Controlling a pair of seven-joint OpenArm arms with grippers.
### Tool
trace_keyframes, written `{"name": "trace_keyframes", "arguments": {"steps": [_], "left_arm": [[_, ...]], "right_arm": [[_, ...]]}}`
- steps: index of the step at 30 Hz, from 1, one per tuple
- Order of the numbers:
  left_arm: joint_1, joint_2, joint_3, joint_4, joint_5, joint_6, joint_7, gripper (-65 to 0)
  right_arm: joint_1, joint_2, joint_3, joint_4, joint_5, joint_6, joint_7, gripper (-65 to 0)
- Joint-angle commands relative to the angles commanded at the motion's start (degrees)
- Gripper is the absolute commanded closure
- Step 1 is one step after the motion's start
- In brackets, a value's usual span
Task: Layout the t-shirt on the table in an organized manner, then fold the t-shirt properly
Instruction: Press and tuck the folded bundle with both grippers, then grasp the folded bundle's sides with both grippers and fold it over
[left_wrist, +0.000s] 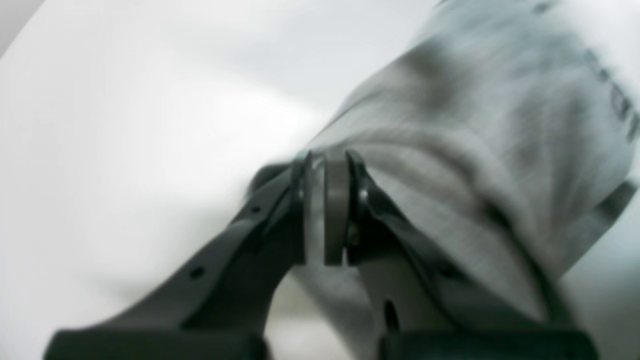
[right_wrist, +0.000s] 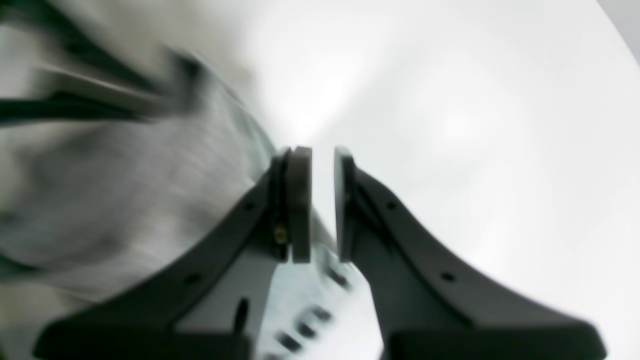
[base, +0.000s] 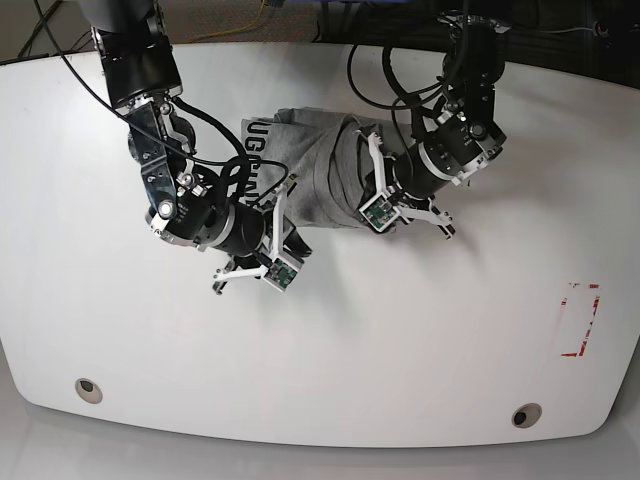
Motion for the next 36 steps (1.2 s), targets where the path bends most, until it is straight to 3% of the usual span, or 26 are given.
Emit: {"name": "trace_keyframes", "arguments": {"steps": [4, 6, 16, 22, 36], "left_arm": [[0.09, 0.0, 4.13, 0.0, 0.18, 0.0, 0.0, -3.4], [0.09, 0.0, 5.45, 0.0, 0.18, 0.0, 0.0, -3.2], [4.04, -0.35, 6.24, -0.44, 0.26, 0.0, 0.0, -3.2], [6.51, -4.31, 4.66, -1.41, 0.26, 0.0, 0.0, -3.2], [5.98, -12.22, -2.81, -9.41, 0.35, 0.0, 0.0, -3.2]], "right_arm": [[-1.93, -0.09, 0.53, 0.0, -3.78, 3.34, 0.26, -6.6], [-2.64, -0.18, 0.53, 0.0, -5.27, 4.04, 0.62, -6.6], [-7.65, -0.18, 0.53, -5.45, -7.21, 4.22, 8.7, -6.6], [-10.2, 0.0, 0.44, -12.4, -7.21, 4.31, 17.67, -6.4], [-14.07, 0.35, 0.53, -11.78, -7.47, 4.31, 19.34, -6.4]]}}
